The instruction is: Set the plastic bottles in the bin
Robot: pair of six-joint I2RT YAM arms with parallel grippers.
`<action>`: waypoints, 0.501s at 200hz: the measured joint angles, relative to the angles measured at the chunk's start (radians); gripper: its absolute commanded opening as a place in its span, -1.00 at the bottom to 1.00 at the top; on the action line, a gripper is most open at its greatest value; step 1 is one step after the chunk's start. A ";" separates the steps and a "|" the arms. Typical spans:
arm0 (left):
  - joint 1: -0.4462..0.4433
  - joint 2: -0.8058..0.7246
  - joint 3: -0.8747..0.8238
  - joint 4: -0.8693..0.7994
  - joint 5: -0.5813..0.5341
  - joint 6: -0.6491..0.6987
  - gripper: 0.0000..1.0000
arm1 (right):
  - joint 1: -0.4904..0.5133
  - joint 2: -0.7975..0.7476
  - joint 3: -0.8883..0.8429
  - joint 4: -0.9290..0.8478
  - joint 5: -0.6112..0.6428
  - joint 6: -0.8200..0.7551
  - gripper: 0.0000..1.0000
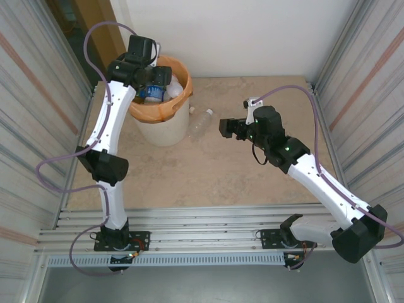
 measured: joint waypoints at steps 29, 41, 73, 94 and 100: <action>0.000 0.002 0.021 0.002 0.010 -0.008 0.70 | -0.007 0.000 0.000 0.000 0.000 0.000 0.96; 0.000 0.002 0.024 0.003 0.013 -0.009 0.70 | -0.008 0.000 0.000 0.000 0.000 0.000 0.96; 0.000 -0.002 0.024 0.005 0.022 -0.014 0.68 | -0.011 0.006 0.000 0.000 0.001 0.007 0.96; 0.000 -0.029 -0.001 0.019 0.034 -0.020 0.68 | -0.012 0.016 0.000 0.000 0.005 0.027 0.96; 0.000 -0.046 -0.020 0.029 0.037 -0.023 0.68 | -0.013 0.021 0.000 -0.001 0.006 0.034 0.96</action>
